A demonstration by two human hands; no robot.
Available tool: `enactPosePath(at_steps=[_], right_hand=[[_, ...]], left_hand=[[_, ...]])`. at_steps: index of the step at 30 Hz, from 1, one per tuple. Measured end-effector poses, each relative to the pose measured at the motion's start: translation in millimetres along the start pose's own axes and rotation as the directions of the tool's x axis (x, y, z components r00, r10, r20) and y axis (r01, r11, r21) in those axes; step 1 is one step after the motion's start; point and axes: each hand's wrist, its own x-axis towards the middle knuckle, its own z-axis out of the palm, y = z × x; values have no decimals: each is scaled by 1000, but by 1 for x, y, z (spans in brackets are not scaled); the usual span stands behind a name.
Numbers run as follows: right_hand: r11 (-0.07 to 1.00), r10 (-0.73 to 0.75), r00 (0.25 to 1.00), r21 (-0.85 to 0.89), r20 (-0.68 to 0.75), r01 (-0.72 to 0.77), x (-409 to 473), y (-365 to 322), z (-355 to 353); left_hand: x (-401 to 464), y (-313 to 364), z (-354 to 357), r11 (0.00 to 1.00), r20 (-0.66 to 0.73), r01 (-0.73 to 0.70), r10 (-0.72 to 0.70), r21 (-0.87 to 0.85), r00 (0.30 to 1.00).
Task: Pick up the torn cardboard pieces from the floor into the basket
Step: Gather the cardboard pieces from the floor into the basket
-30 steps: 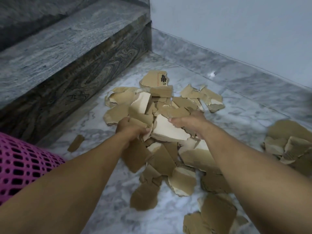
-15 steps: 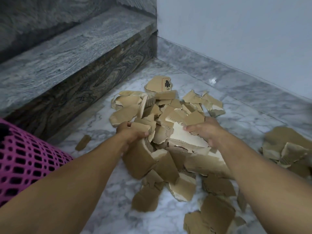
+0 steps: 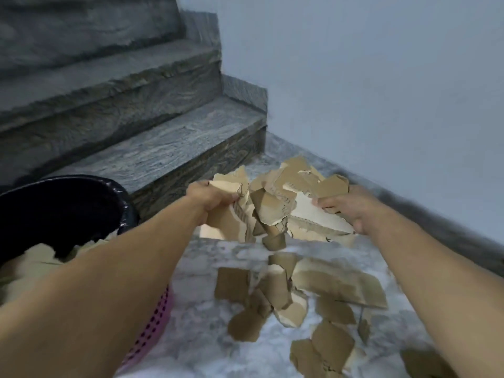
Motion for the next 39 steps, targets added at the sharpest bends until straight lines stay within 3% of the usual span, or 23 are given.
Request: enactPosePath(at_steps=[5,11,23,27,31,35,39], right_hand=[[997,-54,996,-44,76,58,-60,-65,13],[984,-93,962,-122,258,128,-119,-128,89],[848,-195,859,-358,474,391,-199,-134,297],[816,-230,825,-359,517,453,-202,-115,327],[828,-249,856,-359,453,431,-182,-105,320],[938,-212,889,-171,406,302,-161,-106,289],[932,-184,899,-220,396,287,-145,-103,239]], left_hand=[[-63,49,-50,999,-52,-32,34,32,998],[-117,69,-147,995,-210,-71,84,69,974],[-166,-13,-333,994,-551,105,-64,43,832],[-159,-40,-339,979,-433,183,-126,92,892],[-154,-50,-321,957,-381,184,-87,225,921],[-138,-45,-300,959,-328,77,17,273,945],[-128,-20,-255,954,-249,-102,175,282,952]])
